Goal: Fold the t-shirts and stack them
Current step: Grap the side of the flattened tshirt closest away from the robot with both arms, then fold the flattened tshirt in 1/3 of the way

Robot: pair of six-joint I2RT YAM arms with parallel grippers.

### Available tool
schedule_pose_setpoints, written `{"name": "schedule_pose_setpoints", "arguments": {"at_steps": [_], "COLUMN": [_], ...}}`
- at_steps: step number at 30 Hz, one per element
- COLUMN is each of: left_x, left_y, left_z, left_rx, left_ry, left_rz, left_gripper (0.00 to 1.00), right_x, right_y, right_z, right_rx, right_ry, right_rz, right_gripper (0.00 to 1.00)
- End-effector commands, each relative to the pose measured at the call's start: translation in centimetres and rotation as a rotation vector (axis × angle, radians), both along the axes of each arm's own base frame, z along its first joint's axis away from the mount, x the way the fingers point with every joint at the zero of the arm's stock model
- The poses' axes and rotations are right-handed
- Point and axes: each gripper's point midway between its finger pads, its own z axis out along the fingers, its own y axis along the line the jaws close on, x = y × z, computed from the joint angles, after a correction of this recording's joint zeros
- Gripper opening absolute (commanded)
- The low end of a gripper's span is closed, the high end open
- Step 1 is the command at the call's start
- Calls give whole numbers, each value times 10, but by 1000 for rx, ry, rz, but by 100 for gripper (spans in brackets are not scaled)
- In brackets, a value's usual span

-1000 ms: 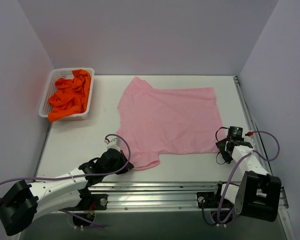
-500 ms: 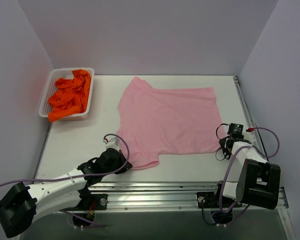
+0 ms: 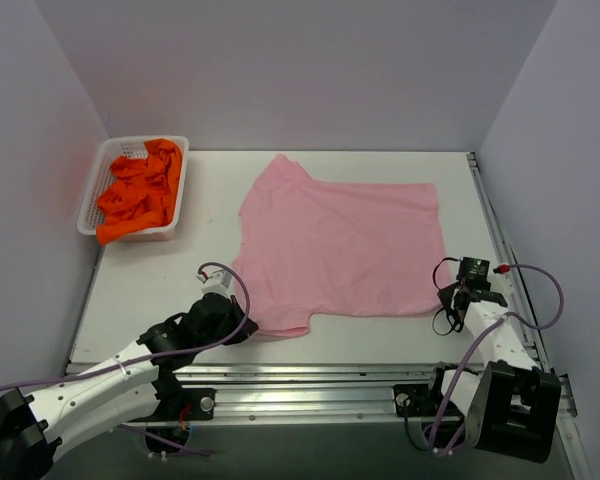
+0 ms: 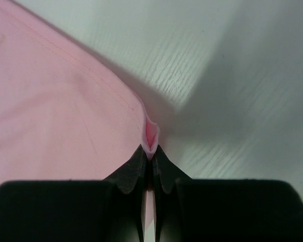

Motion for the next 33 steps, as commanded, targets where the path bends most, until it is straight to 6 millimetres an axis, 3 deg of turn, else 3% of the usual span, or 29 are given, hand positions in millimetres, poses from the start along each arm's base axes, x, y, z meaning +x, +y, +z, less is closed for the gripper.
{"name": "schedule_pose_setpoints", "arguments": {"at_steps": [1, 6, 12, 21, 25, 27, 28, 30, 32, 33], "left_x": [8, 11, 31, 90, 116, 129, 138, 156, 174, 191], "left_y": [5, 6, -4, 0, -1, 0, -3, -3, -8, -2], "left_z": [34, 54, 86, 132, 141, 138, 148, 137, 141, 124], "left_rx": [-3, 12, 21, 64, 85, 113, 98, 115, 84, 97], "left_ry": [-63, -82, -125, -188, -195, -177, -196, -159, -156, -116], "left_rz": [19, 17, 17, 100, 106, 111, 111, 124, 108, 128], "left_gripper": [2, 2, 2, 2, 2, 2, 2, 2, 2, 2], "right_x": [-20, -13, 12, 57, 80, 87, 92, 102, 114, 122], "right_y": [7, 9, 11, 13, 12, 11, 10, 11, 11, 10], "right_z": [4, 17, 31, 54, 68, 64, 64, 59, 57, 50], "right_rx": [18, 20, 42, 89, 99, 113, 115, 139, 150, 162], "right_ry": [27, -18, -78, -152, -196, -183, -188, -183, -195, -178], "right_rz": [12, 30, 59, 94, 99, 96, 95, 92, 78, 72], "right_gripper": [0, 0, 0, 0, 0, 0, 0, 0, 0, 0]}}
